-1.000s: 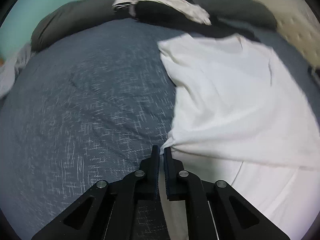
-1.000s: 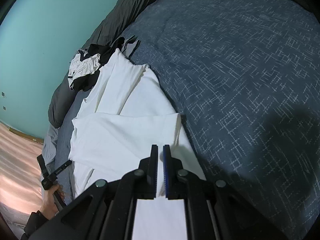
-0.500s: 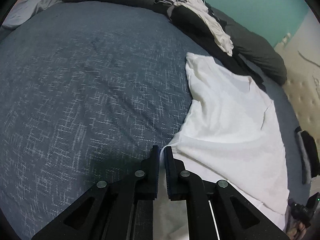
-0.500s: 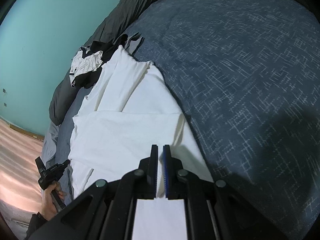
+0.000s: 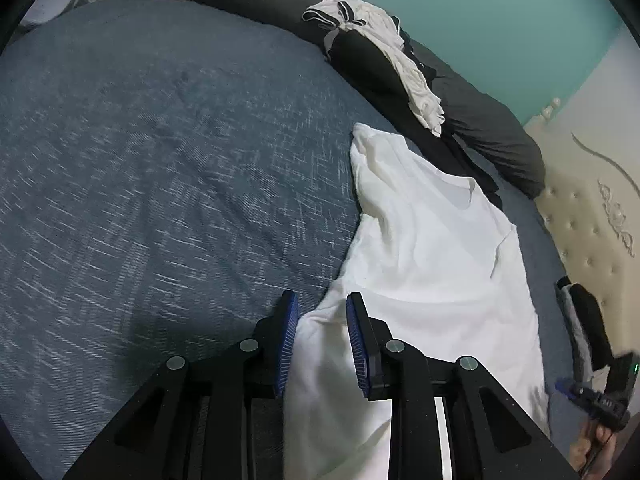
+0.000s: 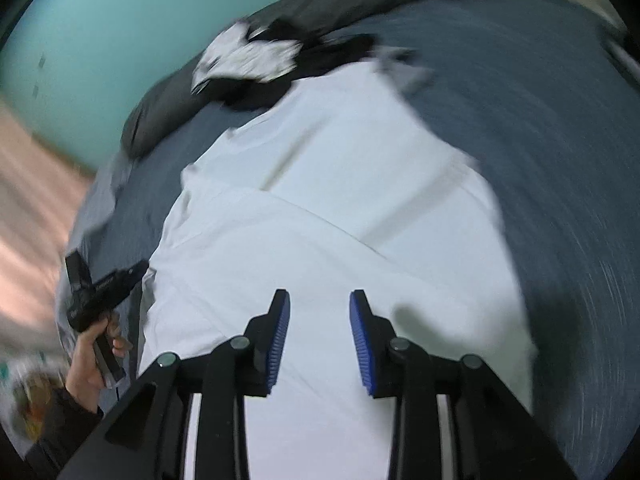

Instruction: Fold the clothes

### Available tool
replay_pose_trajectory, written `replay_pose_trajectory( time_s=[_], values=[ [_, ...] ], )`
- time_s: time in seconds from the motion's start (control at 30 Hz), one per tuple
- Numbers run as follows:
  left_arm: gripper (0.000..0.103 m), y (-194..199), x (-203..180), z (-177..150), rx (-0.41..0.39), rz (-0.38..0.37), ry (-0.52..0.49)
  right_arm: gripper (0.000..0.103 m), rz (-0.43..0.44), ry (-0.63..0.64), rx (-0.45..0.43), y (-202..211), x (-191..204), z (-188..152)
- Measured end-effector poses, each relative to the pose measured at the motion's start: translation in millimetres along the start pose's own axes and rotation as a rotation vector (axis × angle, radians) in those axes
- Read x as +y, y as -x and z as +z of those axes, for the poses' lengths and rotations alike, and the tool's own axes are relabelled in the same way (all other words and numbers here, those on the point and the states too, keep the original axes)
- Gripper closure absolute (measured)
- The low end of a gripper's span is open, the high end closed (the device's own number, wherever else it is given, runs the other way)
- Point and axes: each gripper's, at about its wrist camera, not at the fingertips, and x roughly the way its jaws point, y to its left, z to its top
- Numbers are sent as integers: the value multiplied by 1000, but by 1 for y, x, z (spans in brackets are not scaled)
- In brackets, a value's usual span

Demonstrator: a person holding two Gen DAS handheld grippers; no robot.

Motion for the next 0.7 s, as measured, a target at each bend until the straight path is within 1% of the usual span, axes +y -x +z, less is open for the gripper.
replay_pose_trajectory(
  time_s=[0.07,0.2,0.3,0.4,0.5,0.57,0.7],
  values=[
    [76,-2,1,0,-3,-14,10,72,24,77,36,-23,29,29],
    [76,-5,4,-1,-9,-35,19,72,60,216,79,-67,82,78],
    [76,-7,6,-3,-2,-40,11,72,105,279,95,-99,122,109],
    [76,-9,5,-2,-1,-43,-8,72,108,326,108,-127,149,134],
    [76,-12,7,-3,7,-52,-14,72,130,345,136,-159,173,156],
    [76,-13,10,-2,8,-70,4,70,119,364,159,-179,185,165],
    [76,-11,11,-1,3,-77,8,69,108,382,196,-215,206,179]
  ],
)
